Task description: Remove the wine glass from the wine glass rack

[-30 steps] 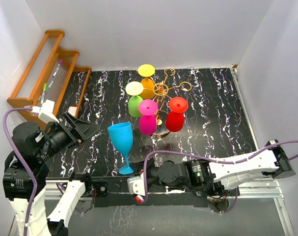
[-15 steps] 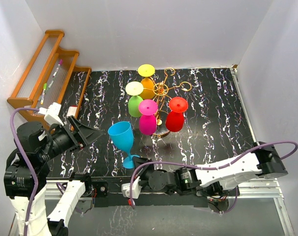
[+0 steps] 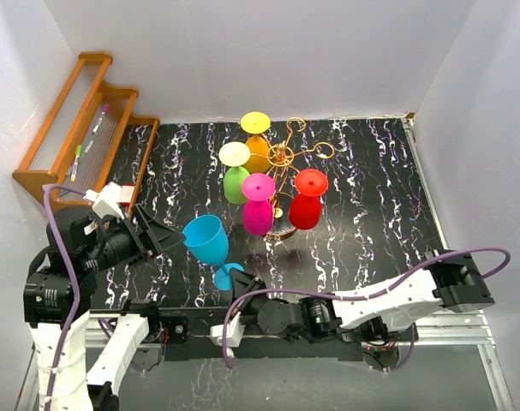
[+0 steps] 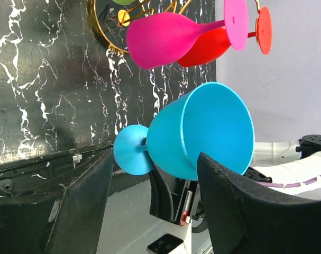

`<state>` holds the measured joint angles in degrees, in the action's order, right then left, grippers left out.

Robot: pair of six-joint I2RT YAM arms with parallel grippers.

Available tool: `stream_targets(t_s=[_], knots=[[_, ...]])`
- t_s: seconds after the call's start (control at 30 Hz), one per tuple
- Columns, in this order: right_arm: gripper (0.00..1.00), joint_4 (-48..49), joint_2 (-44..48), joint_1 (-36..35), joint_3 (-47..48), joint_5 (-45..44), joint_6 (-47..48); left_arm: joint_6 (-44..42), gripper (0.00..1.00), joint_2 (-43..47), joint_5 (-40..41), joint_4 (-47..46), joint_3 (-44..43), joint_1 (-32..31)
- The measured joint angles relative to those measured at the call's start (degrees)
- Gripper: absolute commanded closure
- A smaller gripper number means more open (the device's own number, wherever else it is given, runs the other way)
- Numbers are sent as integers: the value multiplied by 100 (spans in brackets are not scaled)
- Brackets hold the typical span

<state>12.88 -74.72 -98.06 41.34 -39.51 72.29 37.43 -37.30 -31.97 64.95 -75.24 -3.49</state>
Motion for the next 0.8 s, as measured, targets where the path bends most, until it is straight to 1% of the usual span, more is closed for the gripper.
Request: stream_targets(t_s=[0.2, 0.4, 0.6, 0.67, 0.73, 0.8], knots=[[92, 111, -302, -2, 0, -103, 339, -2, 39, -9, 15, -4, 79, 0], [92, 363, -407, -2, -26, -168, 704, -39, 46, -9, 4, -17, 140, 0], [92, 669, -535, -2, -92, -219, 1204, -90, 51, -9, -17, -26, 404, 0], [92, 748, -595, -2, -98, -223, 1392, -103, 56, -11, -20, -28, 457, 0], [92, 852, -645, -2, -116, -221, 1578, -129, 64, -11, -20, -26, 496, 0], [91, 979, -667, -2, -160, -232, 1729, -146, 83, -11, -20, -39, 525, 0]])
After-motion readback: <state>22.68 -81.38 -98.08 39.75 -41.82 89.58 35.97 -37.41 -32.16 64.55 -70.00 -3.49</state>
